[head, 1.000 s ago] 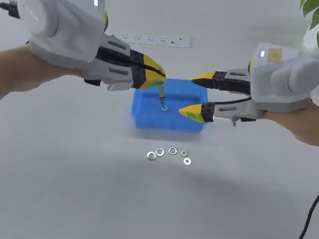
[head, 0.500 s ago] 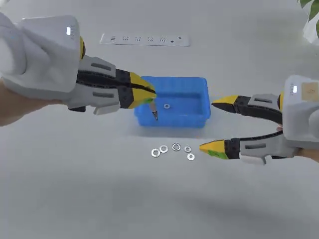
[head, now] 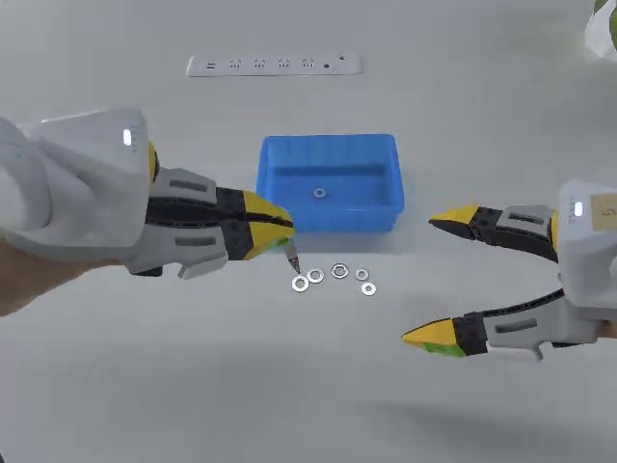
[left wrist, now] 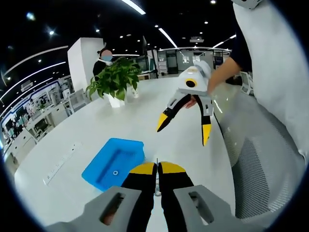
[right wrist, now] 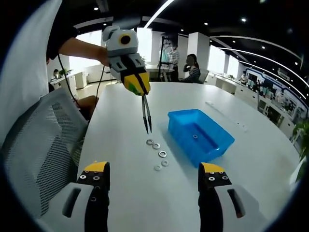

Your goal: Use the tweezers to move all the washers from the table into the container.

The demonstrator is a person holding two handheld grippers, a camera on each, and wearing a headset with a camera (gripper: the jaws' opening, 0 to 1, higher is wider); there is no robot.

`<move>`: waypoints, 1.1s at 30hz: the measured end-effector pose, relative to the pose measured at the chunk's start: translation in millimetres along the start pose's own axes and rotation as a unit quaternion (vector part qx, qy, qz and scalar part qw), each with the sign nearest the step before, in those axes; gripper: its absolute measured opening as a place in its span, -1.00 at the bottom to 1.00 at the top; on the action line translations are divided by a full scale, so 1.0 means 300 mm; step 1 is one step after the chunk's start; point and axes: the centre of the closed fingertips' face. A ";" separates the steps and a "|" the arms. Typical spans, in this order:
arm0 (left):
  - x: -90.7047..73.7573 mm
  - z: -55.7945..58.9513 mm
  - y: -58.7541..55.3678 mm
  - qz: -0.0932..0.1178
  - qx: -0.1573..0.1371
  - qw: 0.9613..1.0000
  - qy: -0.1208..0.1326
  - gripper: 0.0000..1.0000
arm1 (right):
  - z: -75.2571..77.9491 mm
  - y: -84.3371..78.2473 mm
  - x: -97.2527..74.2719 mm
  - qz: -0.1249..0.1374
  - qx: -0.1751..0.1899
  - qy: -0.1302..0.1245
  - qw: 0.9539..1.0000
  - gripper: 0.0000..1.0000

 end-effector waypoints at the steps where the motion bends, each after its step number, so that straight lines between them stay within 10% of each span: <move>1: 0.004 0.004 -0.011 -0.003 0.002 1.000 -0.001 -0.90 | -0.004 -0.004 0.000 -0.002 0.001 0.001 1.000 0.53; 33: 0.047 0.018 -0.070 -0.028 0.013 1.000 -0.003 -0.90 | -0.104 -0.036 0.025 -0.005 0.050 0.044 0.998 0.66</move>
Point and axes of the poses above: the centre of the closed fingertips' face, and the gripper's own axes: x roughly forward along the fingers, z roughly to its right, y roughly out of its top, and after that the axes turned 4 degrees about -x, right-handed
